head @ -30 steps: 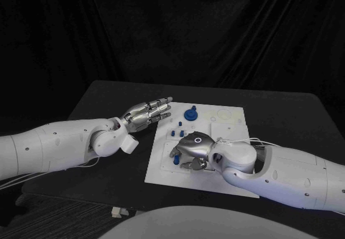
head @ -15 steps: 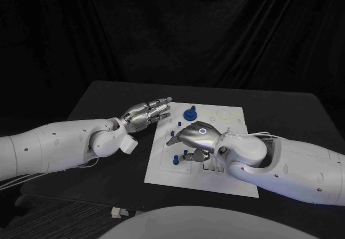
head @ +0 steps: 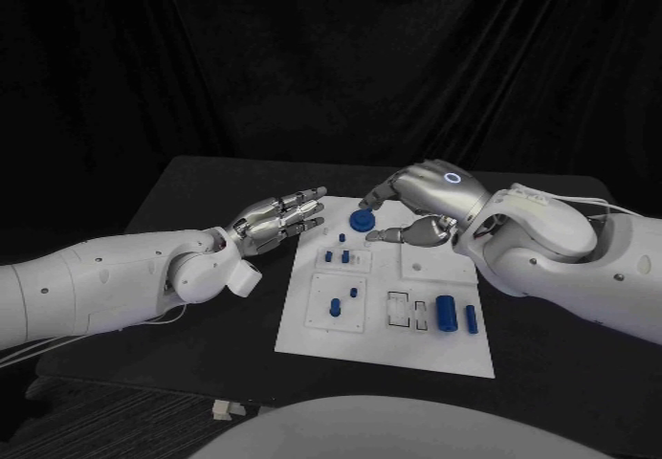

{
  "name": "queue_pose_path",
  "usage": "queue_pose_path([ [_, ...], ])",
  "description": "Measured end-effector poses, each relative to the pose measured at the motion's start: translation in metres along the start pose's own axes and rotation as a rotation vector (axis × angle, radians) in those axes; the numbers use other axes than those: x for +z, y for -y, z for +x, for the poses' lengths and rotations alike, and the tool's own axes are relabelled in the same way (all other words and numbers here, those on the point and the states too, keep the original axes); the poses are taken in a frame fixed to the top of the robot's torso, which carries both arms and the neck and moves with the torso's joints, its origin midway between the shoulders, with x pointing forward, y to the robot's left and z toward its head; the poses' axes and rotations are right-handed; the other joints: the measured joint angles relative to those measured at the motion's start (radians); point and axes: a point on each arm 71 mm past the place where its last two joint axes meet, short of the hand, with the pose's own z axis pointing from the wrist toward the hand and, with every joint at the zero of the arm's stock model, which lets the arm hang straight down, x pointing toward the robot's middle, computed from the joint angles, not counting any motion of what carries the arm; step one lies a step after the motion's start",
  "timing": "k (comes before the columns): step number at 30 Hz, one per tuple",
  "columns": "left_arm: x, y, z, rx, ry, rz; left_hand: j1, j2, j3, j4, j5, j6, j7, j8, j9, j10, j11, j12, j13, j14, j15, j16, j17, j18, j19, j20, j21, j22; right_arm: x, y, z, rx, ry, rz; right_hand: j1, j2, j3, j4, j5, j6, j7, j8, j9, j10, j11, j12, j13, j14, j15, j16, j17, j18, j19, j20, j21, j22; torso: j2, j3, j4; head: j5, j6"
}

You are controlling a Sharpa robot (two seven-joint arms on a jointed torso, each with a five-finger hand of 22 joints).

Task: Assemble the parts on the task board

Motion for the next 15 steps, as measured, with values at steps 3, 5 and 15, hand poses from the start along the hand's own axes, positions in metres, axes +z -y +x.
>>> queue_pose_path([
  [3, 0.000, 0.000, 0.000, 0.000, 0.000, 0.000, 0.000, 0.000, 0.000, 0.000, 0.000, 0.000, 0.000, 0.000, 0.000, 0.000, 0.000, 0.000, 0.000, 0.000, 0.000, 0.000, 0.000, 0.000, 0.000, 0.000, 0.000, 0.000, -0.010, 0.017, -0.007, 0.052, 0.005, 0.079, 0.024, 0.024, 0.020, -0.020, 0.055, 0.062, -0.006, 0.028, 0.014, 0.105, -0.030, 0.081, 0.038, 0.000, -0.030, 0.000, -0.006, 0.000, -0.002, -0.025, 0.000, 0.000, 0.000, 0.0000, 0.0001, -0.005, 0.000],
  [5, 0.000, 0.000, 0.000, 0.000, -0.001, 0.000, 0.000, 0.000, 0.000, 0.000, 0.001, 0.000, 0.000, 0.000, 0.000, 0.003, 0.003, 0.000, 0.000, 0.000, 0.000, 0.000, 0.000, 0.000, 0.000, 0.000, 0.000, 0.000, -0.015, 0.025, -0.010, 0.087, 0.002, 0.127, 0.049, 0.031, 0.037, -0.037, 0.088, 0.105, -0.024, 0.048, 0.025, 0.187, -0.054, 0.158, 0.081, 0.000, -0.050, 0.000, -0.007, 0.000, 0.003, -0.043, 0.013, 0.000, 0.000, 0.0000, 0.0001, -0.008, 0.000],
  [15, 0.001, 0.000, 0.002, -0.002, -0.006, 0.010, 0.004, 0.004, 0.003, -0.003, 0.007, 0.000, 0.000, 0.004, 0.000, 0.005, 0.012, 0.012, 0.003, 0.000, 0.000, 0.000, 0.000, 0.000, 0.000, 0.000, 0.000, 0.003, -0.041, 0.056, 0.000, 0.280, -0.174, 0.393, -0.032, 0.033, 0.015, -0.001, 0.061, 0.162, -0.067, 0.067, 0.058, 0.337, -0.102, 0.616, 0.565, 0.000, -0.085, 0.018, 0.032, 0.000, 0.006, -0.083, 0.040, 0.000, 0.000, -0.0004, 0.0002, -0.031, 0.000],
])
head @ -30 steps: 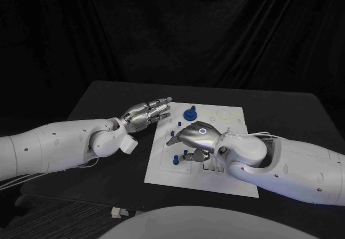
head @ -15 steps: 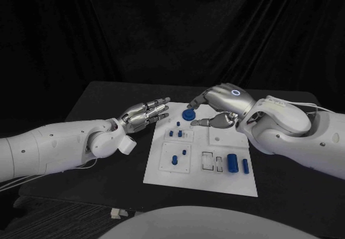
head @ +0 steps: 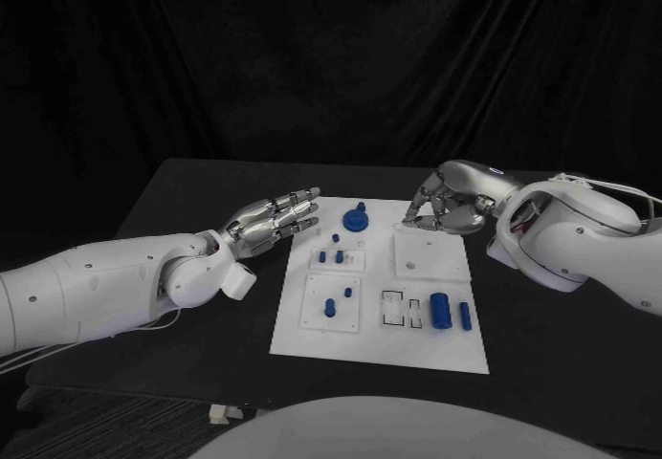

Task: Assemble the parts on the task board

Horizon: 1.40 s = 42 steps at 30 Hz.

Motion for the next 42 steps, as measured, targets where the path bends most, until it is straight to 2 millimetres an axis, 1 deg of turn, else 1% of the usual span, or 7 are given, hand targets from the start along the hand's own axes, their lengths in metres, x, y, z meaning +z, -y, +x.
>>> queue_pose_path([
  [3, 0.000, 0.000, 0.000, 0.000, 0.000, 0.003, 0.000, 0.000, 0.000, 0.000, 0.000, 0.000, 0.000, 0.000, 0.000, 0.003, 0.003, 0.005, 0.001, 0.000, 0.000, 0.000, 0.000, 0.000, 0.000, 0.000, 0.000, 0.000, -0.004, 0.008, 0.007, 0.026, -0.098, 0.084, -0.010, 0.000, 0.003, -0.012, 0.001, -0.045, 0.019, -0.022, 0.002, -0.116, 0.022, 0.130, 0.179, 0.000, 0.000, -0.075, -0.134, 0.000, -0.023, 0.006, -0.083, 0.000, 0.000, 0.0000, 0.0000, -0.004, 0.000],
  [6, -0.001, 0.001, 0.000, 0.000, 0.001, 0.005, 0.000, 0.000, 0.000, 0.000, 0.000, 0.004, 0.004, 0.000, 0.000, 0.000, 0.007, 0.012, 0.002, 0.000, 0.000, 0.000, 0.000, 0.000, 0.000, 0.000, 0.000, 0.000, -0.008, 0.015, 0.016, 0.043, -0.183, 0.157, -0.021, -0.005, -0.010, -0.009, -0.002, -0.055, 0.012, 0.000, 0.030, 0.055, 0.004, 0.529, 0.602, 0.000, 0.000, 0.011, 0.012, 0.000, -0.004, -0.002, -0.003, 0.000, 0.000, 0.0000, -0.0002, -0.007, 0.000],
  [9, -0.002, 0.001, -0.001, 0.001, 0.003, 0.006, 0.004, 0.004, 0.000, 0.000, 0.004, 0.004, 0.004, 0.000, 0.000, 0.003, 0.010, 0.012, 0.002, 0.000, 0.000, 0.000, 0.000, 0.010, 0.002, 0.002, 0.000, 0.001, -0.012, 0.020, 0.022, 0.044, -0.240, 0.212, -0.119, -0.011, -0.070, 0.007, -0.007, -0.021, 0.003, 0.044, 0.066, 0.085, 0.005, 0.609, 0.641, 0.000, 0.000, 0.108, 0.040, -0.018, 0.001, 0.001, 0.113, 0.000, 0.000, 0.0000, -0.0002, -0.007, 0.000],
  [14, -0.003, 0.001, -0.002, 0.002, 0.007, 0.007, 0.004, 0.004, 0.000, 0.000, 0.004, 0.004, 0.004, 0.004, 0.000, 0.003, 0.010, 0.012, 0.002, 0.000, 0.000, 0.000, 0.000, 0.016, 0.004, 0.004, 0.000, 0.002, -0.017, 0.028, 0.027, 0.017, -0.316, 0.291, -0.290, 0.020, -0.174, 0.015, -0.005, 0.011, -0.009, 0.061, 0.102, 0.085, 0.005, 0.612, 0.644, 0.000, 0.000, 0.118, 0.041, -0.024, 0.001, 0.001, 0.186, 0.000, 0.000, 0.0000, -0.0002, -0.011, 0.000],
  [18, -0.003, 0.001, -0.003, 0.002, 0.008, 0.007, 0.004, 0.004, 0.003, 0.003, 0.004, 0.004, 0.004, 0.004, 0.000, 0.003, 0.010, 0.012, 0.002, 0.000, 0.000, 0.000, 0.000, 0.016, 0.000, 0.007, 0.000, 0.002, -0.020, 0.033, 0.031, -0.013, -0.366, 0.340, -0.395, 0.054, -0.186, 0.016, -0.003, 0.065, -0.022, 0.083, 0.130, 0.088, 0.001, 0.612, 0.644, 0.000, -0.005, 0.118, 0.041, -0.025, 0.001, 0.000, 0.208, 0.000, 0.000, -0.0001, -0.0002, -0.016, 0.000],
  [24, -0.005, 0.002, -0.004, 0.003, 0.012, 0.008, 0.004, 0.004, 0.003, 0.003, 0.004, 0.004, 0.004, 0.004, 0.000, 0.003, 0.010, 0.015, 0.003, 0.000, 0.000, 0.000, 0.001, 0.016, 0.000, 0.007, 0.000, 0.002, -0.024, 0.039, 0.037, -0.062, -0.427, 0.388, -0.422, 0.078, -0.191, 0.011, -0.003, 0.077, -0.027, 0.093, 0.181, 0.088, -0.007, 0.612, 0.644, 0.000, -0.018, 0.118, 0.041, -0.055, 0.002, -0.016, 0.284, 0.000, 0.000, -0.0003, 0.0002, -0.021, 0.000],
  [42, -0.007, 0.002, -0.004, 0.003, 0.014, 0.012, 0.008, 0.000, 0.003, 0.003, 0.004, 0.004, 0.004, 0.004, 0.000, 0.006, 0.013, 0.015, 0.003, 0.000, 0.000, 0.000, 0.001, 0.016, 0.005, 0.027, 0.000, 0.005, -0.031, 0.047, 0.070, -0.108, -0.548, 0.438, -0.401, 0.099, -0.192, -0.018, 0.019, 0.067, -0.029, 0.089, 0.232, 0.088, -0.007, 0.612, 0.643, 0.000, -0.025, 0.118, 0.041, -0.055, 0.002, -0.023, 0.258, 0.000, 0.000, -0.0001, -0.0009, -0.026, 0.000],
])
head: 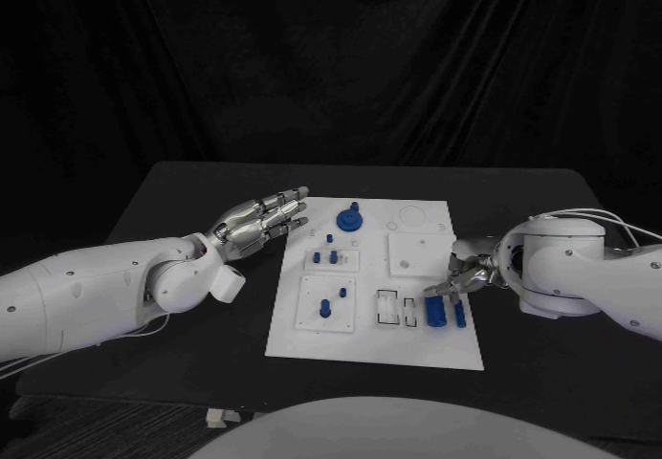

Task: Assemble the parts on the task board

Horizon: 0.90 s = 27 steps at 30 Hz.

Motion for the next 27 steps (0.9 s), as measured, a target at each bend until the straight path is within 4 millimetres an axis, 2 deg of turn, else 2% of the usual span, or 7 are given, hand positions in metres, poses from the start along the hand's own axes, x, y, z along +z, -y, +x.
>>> queue_pose_path([
  [6, 0.002, 0.000, 0.001, -0.001, -0.004, 0.001, 0.000, 0.000, 0.000, 0.000, 0.000, 0.000, 0.000, 0.000, 0.000, 0.000, 0.000, 0.000, 0.000, 0.000, 0.000, 0.000, -0.001, 0.000, 0.000, 0.000, 0.000, 0.000, 0.004, -0.001, 0.004, 0.005, -0.001, 0.003, 0.000, 0.000, -0.003, -0.003, -0.004, -0.003, 0.003, -0.005, 0.005, 0.000, 0.000, 0.000, 0.000, 0.000, 0.000, 0.000, 0.000, 0.000, 0.000, 0.000, -0.014, 0.000, 0.000, 0.0000, 0.0003, -0.003, 0.000],
  [13, 0.002, 0.000, 0.002, -0.001, -0.005, 0.002, 0.000, 0.000, 0.000, 0.000, 0.000, 0.000, 0.000, 0.000, 0.000, 0.000, 0.000, 0.000, 0.000, 0.000, 0.000, 0.000, -0.001, 0.000, 0.000, 0.000, 0.000, 0.000, 0.009, 0.000, 0.008, 0.013, -0.002, 0.010, 0.000, 0.000, -0.003, -0.003, -0.004, -0.007, 0.000, -0.005, 0.006, 0.000, 0.000, 0.000, 0.000, 0.000, 0.000, 0.000, 0.000, 0.000, 0.000, 0.000, -0.018, 0.000, 0.000, 0.0003, 0.0003, -0.002, 0.000],
  [21, 0.003, -0.001, 0.002, -0.002, -0.006, 0.002, 0.000, 0.000, 0.000, 0.000, 0.000, 0.004, 0.004, 0.000, 0.000, 0.000, 0.000, 0.000, 0.000, 0.000, 0.000, 0.000, -0.001, 0.000, 0.000, 0.000, 0.000, 0.000, 0.016, 0.000, 0.013, 0.019, -0.008, 0.019, 0.016, 0.000, -0.008, -0.014, 0.001, -0.032, 0.007, -0.021, 0.020, 0.000, 0.000, 0.000, 0.000, 0.000, 0.000, 0.000, 0.000, 0.000, 0.000, 0.000, -0.023, 0.000, 0.000, 0.0003, 0.0003, 0.002, 0.000],
  [27, 0.004, -0.001, 0.003, -0.002, -0.008, 0.001, 0.000, 0.000, 0.000, 0.000, 0.000, 0.004, 0.004, 0.000, 0.000, 0.000, 0.000, 0.000, 0.000, 0.000, 0.000, 0.000, -0.001, 0.000, 0.000, 0.000, 0.000, 0.000, 0.020, -0.002, 0.016, 0.020, -0.013, 0.019, 0.016, 0.000, -0.011, -0.016, 0.013, -0.045, 0.012, -0.022, 0.029, 0.000, 0.000, 0.000, 0.000, 0.000, 0.000, 0.000, 0.000, 0.000, 0.000, 0.000, -0.029, 0.000, 0.000, 0.0003, 0.0004, 0.002, 0.000],
])
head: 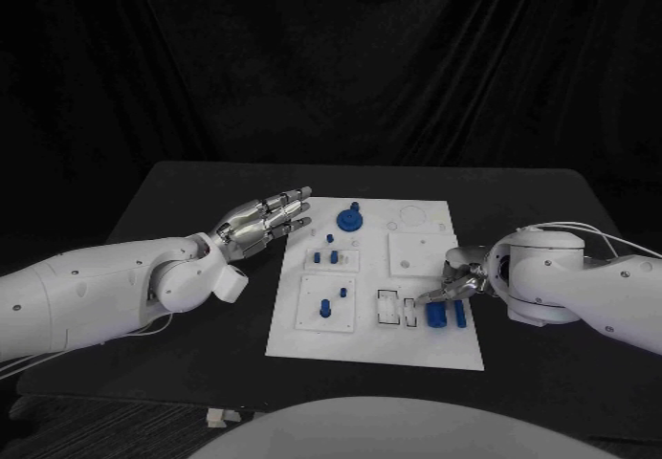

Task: Assemble the parts on the task board

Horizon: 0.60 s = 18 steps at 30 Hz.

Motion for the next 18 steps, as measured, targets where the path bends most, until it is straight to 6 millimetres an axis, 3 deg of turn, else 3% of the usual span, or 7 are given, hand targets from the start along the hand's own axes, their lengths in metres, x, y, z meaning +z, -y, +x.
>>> queue_pose_path([
  [3, 0.0007, -0.0003, 0.0003, 0.000, -0.001, 0.000, 0.000, 0.000, 0.000, 0.000, 0.000, -0.004, 0.004, 0.000, 0.000, 0.000, 0.000, 0.000, 0.000, 0.000, 0.000, 0.000, 0.000, 0.009, -0.003, 0.003, 0.000, 0.000, 0.0015, -0.0012, 0.0017, 0.000, -0.002, -0.001, 0.003, -0.003, -0.001, -0.001, 0.001, -0.005, -0.002, 0.000, 0.003, 0.000, 0.000, 0.000, 0.000, 0.000, 0.000, 0.000, 0.000, 0.000, 0.000, 0.000, 0.000, 0.000, 0.000, 0.0000, 0.0001, 0.000, 0.000],
  [7, 0.0012, -0.0006, 0.0004, 0.000, -0.002, -0.002, 0.000, 0.000, 0.000, 0.000, 0.000, -0.004, 0.004, 0.000, 0.000, 0.000, 0.000, 0.000, 0.000, 0.000, 0.000, 0.000, 0.000, 0.016, -0.003, 0.003, 0.000, 0.000, 0.0029, -0.0023, 0.0032, 0.004, -0.001, -0.002, 0.031, -0.001, 0.002, -0.019, 0.046, -0.027, 0.002, 0.004, 0.028, 0.000, 0.000, 0.000, 0.000, 0.000, 0.000, 0.000, 0.000, 0.000, 0.000, 0.000, -0.004, 0.000, 0.000, 0.0000, 0.0001, 0.000, 0.000],
  [13, 0.0011, -0.0009, -0.0003, 0.000, -0.001, -0.003, 0.000, 0.000, 0.000, 0.000, 0.000, -0.004, 0.004, 0.000, 0.000, -0.004, 0.004, 0.000, 0.000, 0.000, 0.000, 0.000, 0.000, 0.016, -0.003, 0.003, 0.000, 0.000, 0.0033, -0.0036, 0.0038, 0.017, 0.007, -0.007, 0.090, -0.010, 0.032, -0.074, 0.209, -0.054, 0.000, 0.028, 0.068, 0.000, 0.000, 0.000, 0.000, 0.001, 0.002, 0.000, 0.000, 0.000, 0.000, 0.000, -0.004, 0.000, 0.000, -0.0001, 0.0001, 0.001, 0.000],
  [18, 0.0012, -0.0012, -0.0003, 0.000, -0.001, -0.005, 0.000, 0.000, 0.000, 0.000, 0.000, -0.004, 0.004, 0.000, 0.000, -0.004, 0.004, 0.000, 0.000, 0.000, 0.000, 0.000, 0.000, 0.016, -0.003, 0.003, 0.000, 0.000, 0.0032, -0.0034, 0.0046, 0.035, 0.011, -0.008, 0.112, -0.015, 0.036, -0.078, 0.350, -0.068, 0.000, 0.049, 0.101, -0.003, 0.003, 0.000, 0.000, 0.001, 0.005, 0.000, 0.000, 0.000, 0.000, 0.000, -0.004, 0.000, 0.000, 0.0000, 0.0004, -0.002, 0.000],
])
